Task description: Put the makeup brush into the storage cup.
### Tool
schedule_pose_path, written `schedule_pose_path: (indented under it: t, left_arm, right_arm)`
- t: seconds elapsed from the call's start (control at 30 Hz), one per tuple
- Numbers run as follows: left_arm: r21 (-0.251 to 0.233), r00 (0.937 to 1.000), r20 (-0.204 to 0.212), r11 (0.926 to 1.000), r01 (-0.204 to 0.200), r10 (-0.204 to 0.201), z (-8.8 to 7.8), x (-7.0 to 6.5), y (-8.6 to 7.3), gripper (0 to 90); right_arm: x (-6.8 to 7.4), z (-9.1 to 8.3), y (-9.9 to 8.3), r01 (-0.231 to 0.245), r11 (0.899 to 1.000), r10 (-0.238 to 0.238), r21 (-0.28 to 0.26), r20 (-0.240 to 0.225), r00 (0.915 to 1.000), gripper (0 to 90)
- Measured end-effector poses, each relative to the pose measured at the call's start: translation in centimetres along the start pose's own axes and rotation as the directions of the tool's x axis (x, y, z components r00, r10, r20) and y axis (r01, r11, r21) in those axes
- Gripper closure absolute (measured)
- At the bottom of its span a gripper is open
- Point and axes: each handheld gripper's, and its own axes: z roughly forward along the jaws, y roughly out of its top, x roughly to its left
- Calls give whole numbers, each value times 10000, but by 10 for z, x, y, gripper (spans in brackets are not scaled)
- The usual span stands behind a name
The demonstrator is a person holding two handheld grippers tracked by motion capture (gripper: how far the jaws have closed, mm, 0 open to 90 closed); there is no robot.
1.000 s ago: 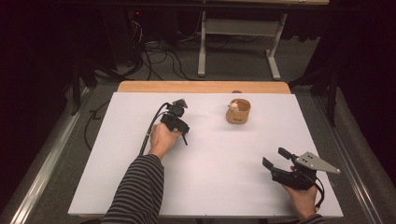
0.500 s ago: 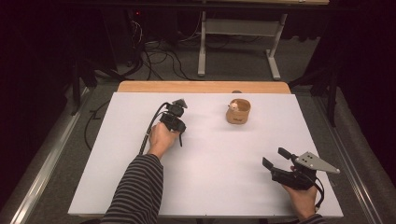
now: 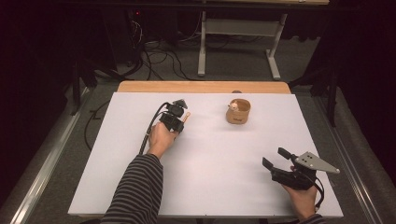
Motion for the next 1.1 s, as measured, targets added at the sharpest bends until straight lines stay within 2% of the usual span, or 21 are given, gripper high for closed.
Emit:
schedule_pose_path:
  t: [0.5, 1.1]
  left_arm:
    - [-68, 9989, 123, 9990, -441, 442, 0, 2, -1, 835]
    - [-245, 9966, 285, 9967, -770, 777, -3, 2, -2, 837]
  right_arm:
    - [0, 0, 0, 4, 10000, -4, 8, 1, 10000, 269]
    - [0, 1, 0, -34, 10000, 33, 10, 29, 10000, 269]
